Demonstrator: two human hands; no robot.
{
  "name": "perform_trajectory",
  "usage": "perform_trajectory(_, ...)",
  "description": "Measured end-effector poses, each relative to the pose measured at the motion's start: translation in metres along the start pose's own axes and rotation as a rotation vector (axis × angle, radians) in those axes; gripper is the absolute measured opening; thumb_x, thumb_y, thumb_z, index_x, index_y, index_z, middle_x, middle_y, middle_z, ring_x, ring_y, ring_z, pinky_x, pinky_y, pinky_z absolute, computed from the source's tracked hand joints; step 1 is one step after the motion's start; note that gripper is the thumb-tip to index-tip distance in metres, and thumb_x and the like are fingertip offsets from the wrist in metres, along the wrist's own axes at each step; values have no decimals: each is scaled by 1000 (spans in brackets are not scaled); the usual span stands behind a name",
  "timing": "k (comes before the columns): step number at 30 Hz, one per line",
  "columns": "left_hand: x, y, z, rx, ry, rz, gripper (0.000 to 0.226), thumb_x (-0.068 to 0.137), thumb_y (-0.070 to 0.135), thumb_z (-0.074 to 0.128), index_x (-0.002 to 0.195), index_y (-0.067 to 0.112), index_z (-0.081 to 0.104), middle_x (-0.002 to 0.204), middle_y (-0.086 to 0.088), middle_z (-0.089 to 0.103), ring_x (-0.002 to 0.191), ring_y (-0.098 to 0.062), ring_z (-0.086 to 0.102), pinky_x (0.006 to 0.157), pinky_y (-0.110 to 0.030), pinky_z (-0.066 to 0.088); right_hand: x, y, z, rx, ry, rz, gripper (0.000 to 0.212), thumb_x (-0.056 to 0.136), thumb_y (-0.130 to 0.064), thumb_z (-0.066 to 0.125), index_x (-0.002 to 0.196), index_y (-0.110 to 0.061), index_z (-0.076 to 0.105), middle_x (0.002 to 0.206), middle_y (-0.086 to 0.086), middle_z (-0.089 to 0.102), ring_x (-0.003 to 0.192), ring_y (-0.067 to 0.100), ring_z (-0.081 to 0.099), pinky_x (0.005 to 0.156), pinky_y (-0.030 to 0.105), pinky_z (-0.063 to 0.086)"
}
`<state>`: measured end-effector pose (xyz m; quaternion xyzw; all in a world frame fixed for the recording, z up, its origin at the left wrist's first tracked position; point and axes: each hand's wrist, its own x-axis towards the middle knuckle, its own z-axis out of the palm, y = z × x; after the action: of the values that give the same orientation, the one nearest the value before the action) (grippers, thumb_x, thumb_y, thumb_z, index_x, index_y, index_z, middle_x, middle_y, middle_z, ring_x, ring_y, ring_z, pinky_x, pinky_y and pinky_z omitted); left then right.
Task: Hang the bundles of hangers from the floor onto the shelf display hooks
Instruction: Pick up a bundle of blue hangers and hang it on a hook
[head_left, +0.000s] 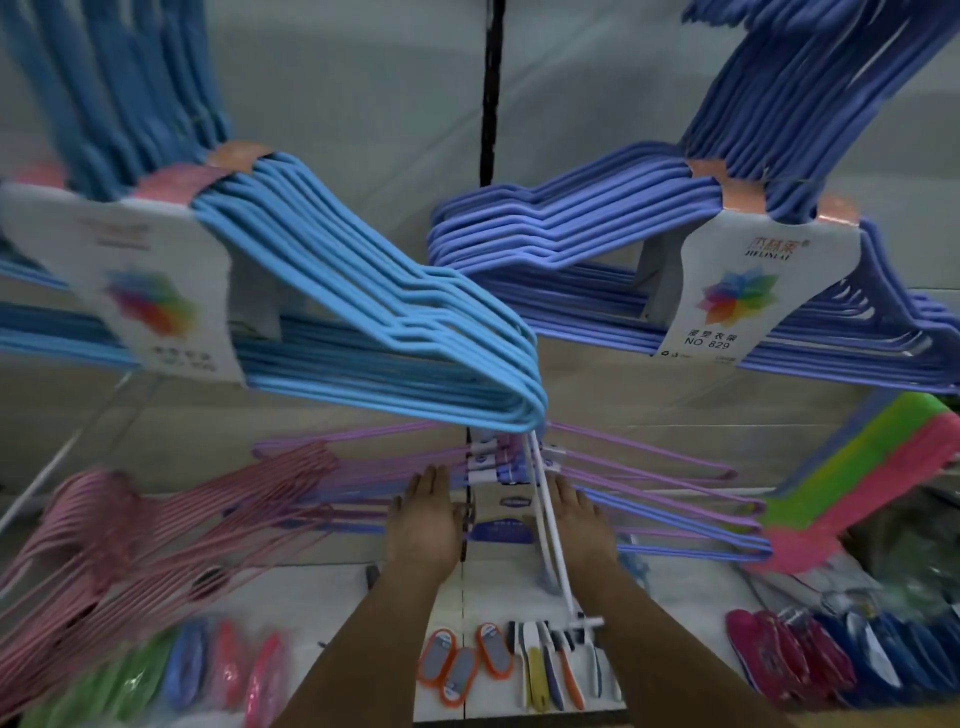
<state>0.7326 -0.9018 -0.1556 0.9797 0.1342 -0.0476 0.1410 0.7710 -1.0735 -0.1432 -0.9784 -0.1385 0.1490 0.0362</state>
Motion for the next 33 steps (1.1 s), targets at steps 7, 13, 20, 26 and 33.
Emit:
perform_trajectory(7,-91,-29,-4,-33,-25,-143,59,101,34,32,152,13,10,159,-2,12,146,-18,13,117,-36,18,-80,-13,31,-1,-40,9,57,101,-47,29,148,-14,22,145,10,40,131,29,41,108,37,29)
perform_trajectory(13,-147,-63,-13,-30,16,-237,66,98,33,42,151,12,8,159,-3,13,145,-19,15,115,-34,21,-122,-48,40,-41,-54,-66,57,101,-46,26,147,-13,21,144,11,40,127,29,44,103,39,33)
perform_trajectory(20,-171,-124,-28,-121,96,-426,82,95,34,49,150,3,-5,159,-12,0,147,-28,6,118,-36,15,-129,-117,37,-57,-27,-109,58,100,-44,31,148,-14,18,145,9,37,128,29,43,104,39,32)
perform_trajectory(26,-179,-210,-51,-94,183,-489,85,93,33,53,149,1,-2,157,-16,4,145,-32,8,118,-38,15,-123,-214,44,-56,-44,-144,62,100,-40,36,150,-13,12,146,9,36,130,29,40,107,39,30)
perform_trajectory(33,-154,-284,-68,111,76,-419,55,91,43,50,135,11,48,139,-12,48,134,-29,35,116,-39,21,-117,-292,46,-23,-36,-138,69,98,-43,42,151,-12,10,150,8,29,135,28,33,110,39,27)
